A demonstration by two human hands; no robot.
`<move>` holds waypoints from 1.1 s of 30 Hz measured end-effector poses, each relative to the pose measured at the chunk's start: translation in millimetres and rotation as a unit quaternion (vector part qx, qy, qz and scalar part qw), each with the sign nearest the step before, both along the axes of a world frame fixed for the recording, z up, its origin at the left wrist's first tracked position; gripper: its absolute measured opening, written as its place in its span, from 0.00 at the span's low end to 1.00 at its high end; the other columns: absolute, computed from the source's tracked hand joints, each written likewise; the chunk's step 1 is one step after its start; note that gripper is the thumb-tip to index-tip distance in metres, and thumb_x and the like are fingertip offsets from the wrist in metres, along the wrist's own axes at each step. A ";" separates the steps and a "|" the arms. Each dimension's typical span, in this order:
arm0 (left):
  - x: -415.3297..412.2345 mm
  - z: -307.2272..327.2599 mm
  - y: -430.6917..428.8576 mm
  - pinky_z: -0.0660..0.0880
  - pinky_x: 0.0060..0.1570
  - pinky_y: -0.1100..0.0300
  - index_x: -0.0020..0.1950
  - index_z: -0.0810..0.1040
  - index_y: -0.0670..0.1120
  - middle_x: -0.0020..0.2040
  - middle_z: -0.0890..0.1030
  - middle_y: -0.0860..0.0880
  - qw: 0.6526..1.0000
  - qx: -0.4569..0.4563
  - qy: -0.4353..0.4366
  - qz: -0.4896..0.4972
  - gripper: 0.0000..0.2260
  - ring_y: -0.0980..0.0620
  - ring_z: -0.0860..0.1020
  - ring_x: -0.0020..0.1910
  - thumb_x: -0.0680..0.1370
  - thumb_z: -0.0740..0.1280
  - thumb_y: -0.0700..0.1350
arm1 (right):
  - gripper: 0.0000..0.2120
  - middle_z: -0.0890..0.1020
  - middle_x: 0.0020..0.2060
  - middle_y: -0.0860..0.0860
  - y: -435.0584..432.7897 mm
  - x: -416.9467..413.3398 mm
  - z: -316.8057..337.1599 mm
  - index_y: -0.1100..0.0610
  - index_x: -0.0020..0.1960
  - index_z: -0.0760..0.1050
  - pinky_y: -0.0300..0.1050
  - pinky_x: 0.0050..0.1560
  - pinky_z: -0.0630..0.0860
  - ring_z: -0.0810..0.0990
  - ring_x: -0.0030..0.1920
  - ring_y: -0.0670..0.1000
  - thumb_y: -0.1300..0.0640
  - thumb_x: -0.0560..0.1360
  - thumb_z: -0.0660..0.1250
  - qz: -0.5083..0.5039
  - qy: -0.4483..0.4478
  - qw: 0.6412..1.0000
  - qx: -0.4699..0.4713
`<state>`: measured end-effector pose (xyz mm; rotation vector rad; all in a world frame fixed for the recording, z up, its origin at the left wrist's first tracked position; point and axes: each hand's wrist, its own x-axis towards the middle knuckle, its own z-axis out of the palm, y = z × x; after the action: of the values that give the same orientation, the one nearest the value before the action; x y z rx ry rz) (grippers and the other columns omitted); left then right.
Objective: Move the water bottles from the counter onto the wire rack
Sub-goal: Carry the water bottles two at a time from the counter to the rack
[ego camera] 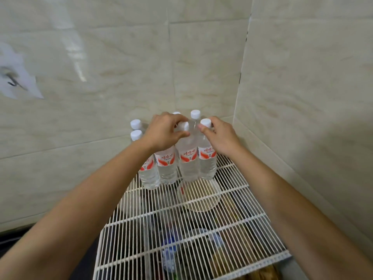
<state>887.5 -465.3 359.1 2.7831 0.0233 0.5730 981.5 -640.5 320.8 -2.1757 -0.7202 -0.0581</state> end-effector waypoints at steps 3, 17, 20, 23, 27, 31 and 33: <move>8.2 -9.0 8.5 0.75 0.53 0.48 0.62 0.81 0.49 0.51 0.83 0.46 0.999 -0.029 0.015 0.021 0.16 0.45 0.78 0.53 0.75 0.74 0.49 | 0.18 0.83 0.55 0.53 19.8 6.8 -4.1 0.55 0.64 0.75 0.46 0.47 0.70 0.79 0.53 0.55 0.43 0.81 0.64 -0.001 -0.007 1.000 0.002; 14.2 -20.8 12.3 0.75 0.48 0.56 0.67 0.77 0.51 0.56 0.83 0.51 0.999 -0.029 -0.009 0.043 0.20 0.54 0.78 0.50 0.76 0.73 0.53 | 0.19 0.83 0.56 0.51 16.2 12.8 -16.2 0.53 0.65 0.74 0.47 0.49 0.74 0.79 0.54 0.51 0.43 0.80 0.66 0.002 -0.013 1.000 0.020; 2.9 -22.4 14.3 0.73 0.56 0.52 0.72 0.73 0.51 0.63 0.81 0.48 0.999 0.023 -0.006 0.025 0.24 0.46 0.78 0.60 0.77 0.70 0.57 | 0.28 0.80 0.64 0.51 12.7 8.8 -13.6 0.51 0.70 0.71 0.51 0.60 0.76 0.78 0.64 0.54 0.37 0.77 0.68 0.015 -0.017 1.000 0.010; -19.3 -13.4 20.8 0.70 0.65 0.46 0.75 0.70 0.50 0.69 0.77 0.45 0.995 0.010 -0.082 0.064 0.26 0.42 0.73 0.68 0.80 0.64 0.60 | 0.39 0.65 0.78 0.53 12.9 0.9 -0.6 0.52 0.79 0.60 0.52 0.73 0.65 0.64 0.77 0.54 0.36 0.76 0.67 -0.008 -0.065 0.997 0.044; -79.4 -9.3 42.2 0.67 0.68 0.46 0.76 0.68 0.45 0.71 0.75 0.43 0.957 0.036 -0.220 0.186 0.23 0.41 0.72 0.69 0.84 0.59 0.55 | 0.33 0.65 0.78 0.58 34.1 -23.1 14.1 0.57 0.78 0.63 0.49 0.76 0.58 0.61 0.78 0.57 0.42 0.80 0.66 0.015 -0.225 0.967 0.118; -166.5 -23.6 60.7 0.62 0.72 0.41 0.79 0.63 0.44 0.79 0.64 0.40 0.922 0.105 -0.195 0.318 0.26 0.38 0.64 0.77 0.84 0.56 0.56 | 0.29 0.67 0.76 0.62 83.5 -67.8 0.5 0.60 0.76 0.67 0.52 0.78 0.56 0.62 0.78 0.63 0.46 0.81 0.65 0.104 -0.324 0.929 0.143; -215.7 -35.2 68.3 0.61 0.72 0.40 0.79 0.62 0.44 0.80 0.61 0.39 0.902 0.138 -0.163 0.374 0.27 0.37 0.62 0.78 0.84 0.55 0.57 | 0.29 0.66 0.77 0.62 110.1 -102.5 -12.0 0.60 0.76 0.67 0.56 0.78 0.57 0.62 0.78 0.63 0.46 0.81 0.64 0.158 -0.325 0.922 0.142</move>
<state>671.8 -396.9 323.9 2.8294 1.0469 1.3013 879.0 -530.4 308.8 -1.7249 -1.3348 -0.6977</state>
